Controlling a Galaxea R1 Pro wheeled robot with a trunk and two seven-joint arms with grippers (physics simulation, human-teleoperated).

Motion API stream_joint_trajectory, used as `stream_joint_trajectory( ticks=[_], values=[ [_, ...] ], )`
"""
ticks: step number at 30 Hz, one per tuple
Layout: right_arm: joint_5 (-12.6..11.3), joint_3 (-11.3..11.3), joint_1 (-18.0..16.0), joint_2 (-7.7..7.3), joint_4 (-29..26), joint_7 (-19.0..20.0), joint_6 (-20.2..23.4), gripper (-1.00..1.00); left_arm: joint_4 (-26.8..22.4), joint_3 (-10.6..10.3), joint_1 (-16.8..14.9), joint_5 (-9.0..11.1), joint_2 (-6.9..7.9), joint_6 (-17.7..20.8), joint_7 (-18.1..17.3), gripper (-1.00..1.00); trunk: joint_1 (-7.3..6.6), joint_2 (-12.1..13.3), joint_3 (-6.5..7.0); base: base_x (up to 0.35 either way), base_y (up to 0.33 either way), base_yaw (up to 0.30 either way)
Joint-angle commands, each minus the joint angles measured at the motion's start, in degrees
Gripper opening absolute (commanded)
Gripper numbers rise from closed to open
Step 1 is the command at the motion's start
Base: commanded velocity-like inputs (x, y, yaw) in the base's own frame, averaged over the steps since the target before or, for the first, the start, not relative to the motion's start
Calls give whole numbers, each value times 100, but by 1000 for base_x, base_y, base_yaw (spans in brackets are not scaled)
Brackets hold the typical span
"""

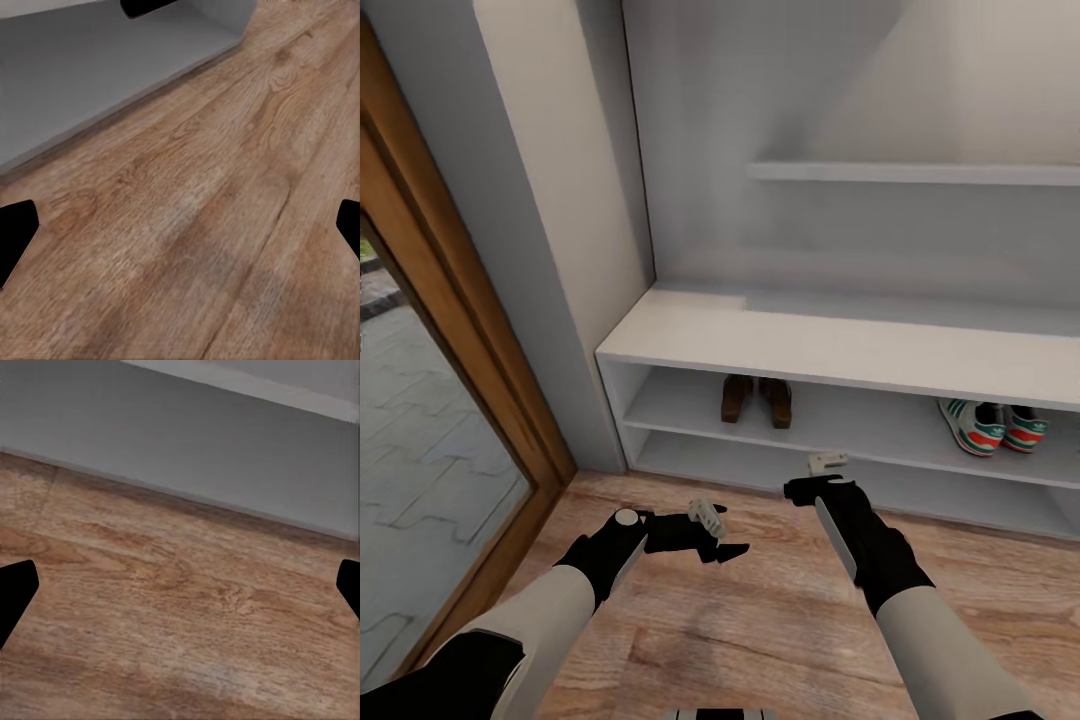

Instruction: Pick up the two gym shoes and the two sandals from the corridor floor and place them onto the hallstand (shoe rack) in the corridor, making sure they are on the rack and not on the floor. Arrange them so the two gym shoes are next to each other and the two sandals are next to each other.

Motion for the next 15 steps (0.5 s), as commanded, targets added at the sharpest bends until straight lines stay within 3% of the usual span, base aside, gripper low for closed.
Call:
stream_joint_trajectory(
  ticks=[1, 15],
  values=[
    [-35, 13, -1, -2, -6, -40, 25, 100, -3, 10, -2, -61, -1, -55, 0, 100, -3, 0, 18, 0, 0, 0],
    [-48, -5, 29, -9, -14, -40, -8, 100, -11, 23, -7, -70, 32, -55, 8, 100, -40, 19, 328, 0, 0, 0]
  ],
)
